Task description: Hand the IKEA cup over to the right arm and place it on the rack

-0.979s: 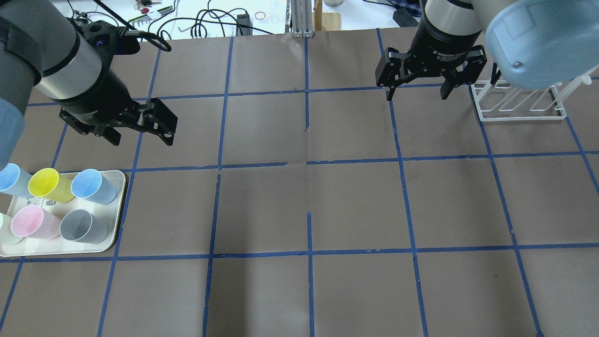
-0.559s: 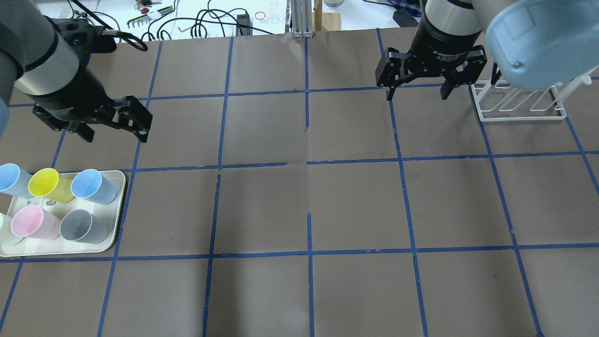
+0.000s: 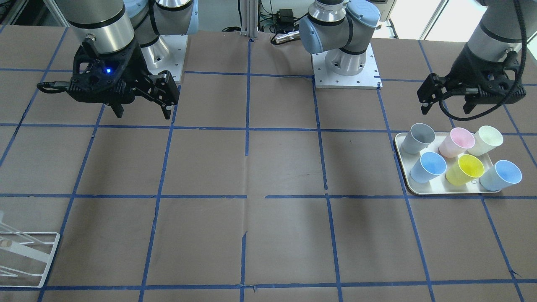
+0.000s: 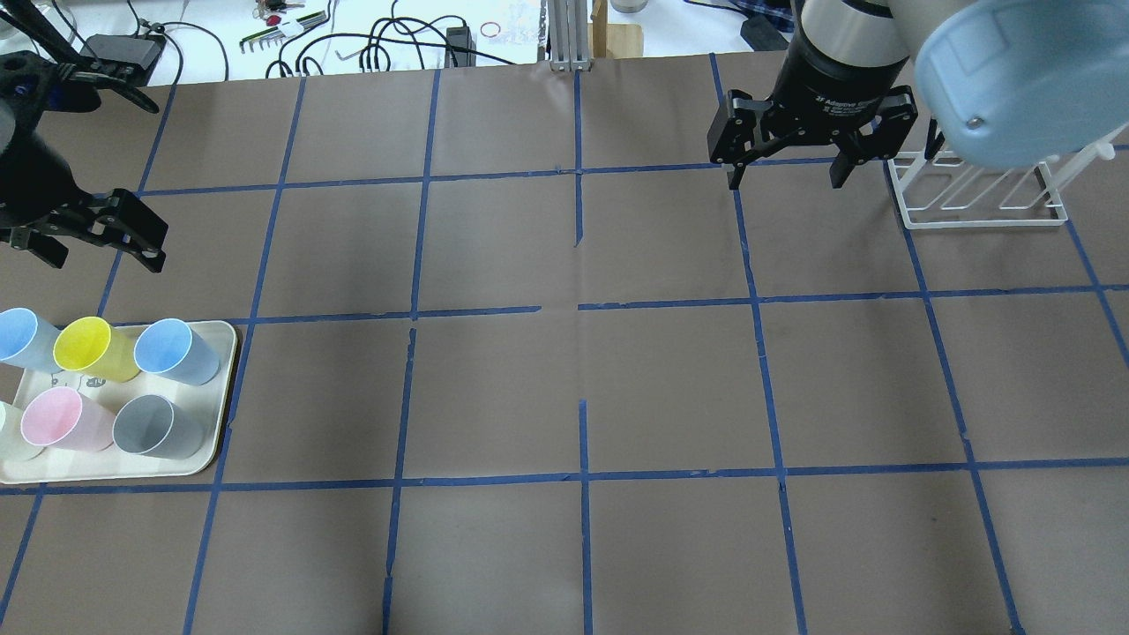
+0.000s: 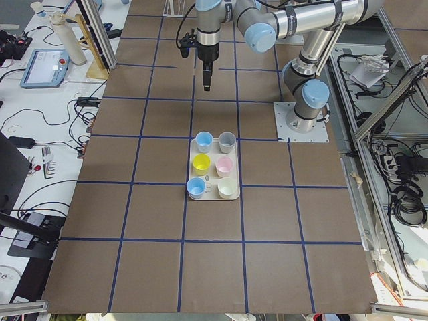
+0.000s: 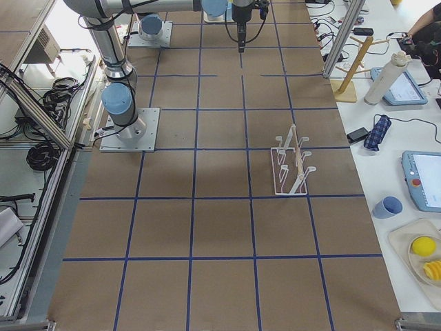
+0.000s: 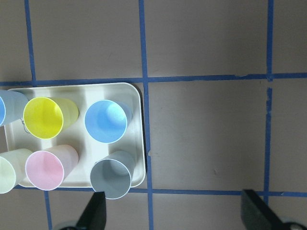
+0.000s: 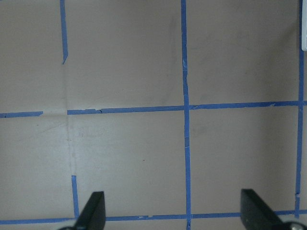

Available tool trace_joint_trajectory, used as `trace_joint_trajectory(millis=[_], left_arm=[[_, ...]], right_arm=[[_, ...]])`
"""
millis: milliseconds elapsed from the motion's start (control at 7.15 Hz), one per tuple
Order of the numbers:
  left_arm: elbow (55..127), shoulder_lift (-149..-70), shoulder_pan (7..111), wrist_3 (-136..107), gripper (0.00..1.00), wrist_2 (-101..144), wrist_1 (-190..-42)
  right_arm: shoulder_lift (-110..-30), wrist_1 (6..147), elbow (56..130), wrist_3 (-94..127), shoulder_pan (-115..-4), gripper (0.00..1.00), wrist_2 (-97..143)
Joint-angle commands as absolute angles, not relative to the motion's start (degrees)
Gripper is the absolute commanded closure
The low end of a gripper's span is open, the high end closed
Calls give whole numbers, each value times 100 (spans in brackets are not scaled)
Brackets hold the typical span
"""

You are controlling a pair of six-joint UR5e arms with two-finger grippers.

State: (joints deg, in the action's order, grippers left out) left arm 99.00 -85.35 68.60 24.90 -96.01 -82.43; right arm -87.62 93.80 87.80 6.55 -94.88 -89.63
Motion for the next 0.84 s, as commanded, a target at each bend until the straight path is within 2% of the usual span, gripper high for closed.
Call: trace_joint_trajectory(millis=[0,699], left_arm=[[9940,-8849,6514,3152,0,-9572,-7832],[10089,-9719,5925,4847,0,-9158,-7192]], right_arm=[[-8771,9378,8780,659,-9501,0,-8956],[-8771,9360,8780,642,-9501,0,-9000]])
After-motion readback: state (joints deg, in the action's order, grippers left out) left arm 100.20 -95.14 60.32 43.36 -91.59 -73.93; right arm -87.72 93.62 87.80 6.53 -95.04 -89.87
